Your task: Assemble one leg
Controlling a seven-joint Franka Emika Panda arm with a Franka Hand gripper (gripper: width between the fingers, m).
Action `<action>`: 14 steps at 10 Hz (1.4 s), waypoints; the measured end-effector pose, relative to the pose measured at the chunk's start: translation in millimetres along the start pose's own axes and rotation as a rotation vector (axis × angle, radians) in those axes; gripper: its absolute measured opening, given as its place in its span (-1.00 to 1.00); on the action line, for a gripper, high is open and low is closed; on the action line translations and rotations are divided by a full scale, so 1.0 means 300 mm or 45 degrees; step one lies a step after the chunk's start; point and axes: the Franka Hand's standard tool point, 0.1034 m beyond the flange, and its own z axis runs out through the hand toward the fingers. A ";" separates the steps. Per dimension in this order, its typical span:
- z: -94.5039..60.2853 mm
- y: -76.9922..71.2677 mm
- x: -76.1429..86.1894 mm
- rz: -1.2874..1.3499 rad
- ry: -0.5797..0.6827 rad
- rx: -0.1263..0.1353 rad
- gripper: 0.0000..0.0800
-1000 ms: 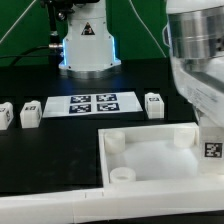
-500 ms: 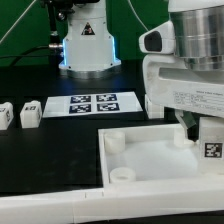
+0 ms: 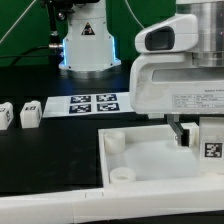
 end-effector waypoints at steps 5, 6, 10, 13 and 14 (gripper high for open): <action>0.003 0.006 -0.003 0.529 -0.010 0.005 -0.27; 0.003 0.005 -0.003 0.716 -0.016 0.008 -0.27; 0.007 0.004 -0.001 1.421 -0.046 0.023 -0.27; 0.006 0.005 -0.001 1.749 -0.053 0.026 -0.27; 0.007 0.007 -0.002 1.745 -0.052 0.024 -0.27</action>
Offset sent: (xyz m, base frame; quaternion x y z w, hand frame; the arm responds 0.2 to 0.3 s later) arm 0.0000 0.0000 0.0000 0.0000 0.0000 0.1790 0.9838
